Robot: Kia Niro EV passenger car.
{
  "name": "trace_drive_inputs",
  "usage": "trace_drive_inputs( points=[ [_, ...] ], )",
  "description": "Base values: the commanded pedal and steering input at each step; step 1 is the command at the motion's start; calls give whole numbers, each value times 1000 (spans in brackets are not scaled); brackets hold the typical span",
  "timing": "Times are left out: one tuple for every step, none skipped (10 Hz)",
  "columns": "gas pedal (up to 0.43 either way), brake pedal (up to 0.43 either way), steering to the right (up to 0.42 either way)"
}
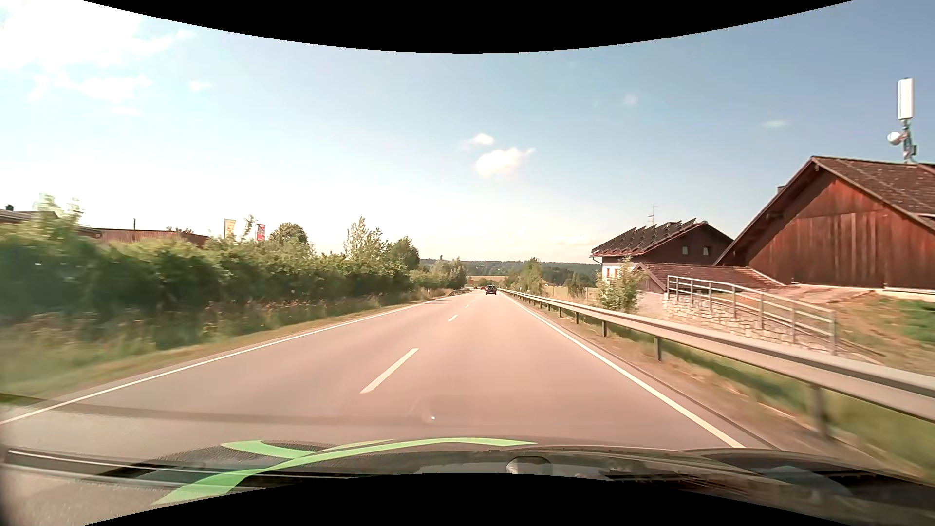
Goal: Follow the waypoints while adhering to traffic rules and regulations
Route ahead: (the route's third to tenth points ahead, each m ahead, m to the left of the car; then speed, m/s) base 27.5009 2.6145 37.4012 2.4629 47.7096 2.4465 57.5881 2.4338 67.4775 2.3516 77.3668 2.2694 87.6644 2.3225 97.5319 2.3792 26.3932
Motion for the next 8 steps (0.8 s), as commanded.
trace_drive_inputs(
  points=[
    [98, 0, 0],
    [98, 0, 0],
    [98, 0, 0],
    [98, 0, 0],
    [98, 0, 0],
    [110, 0, 0],
    [98, 0, 0],
    [67, 0, 0]
  ],
)
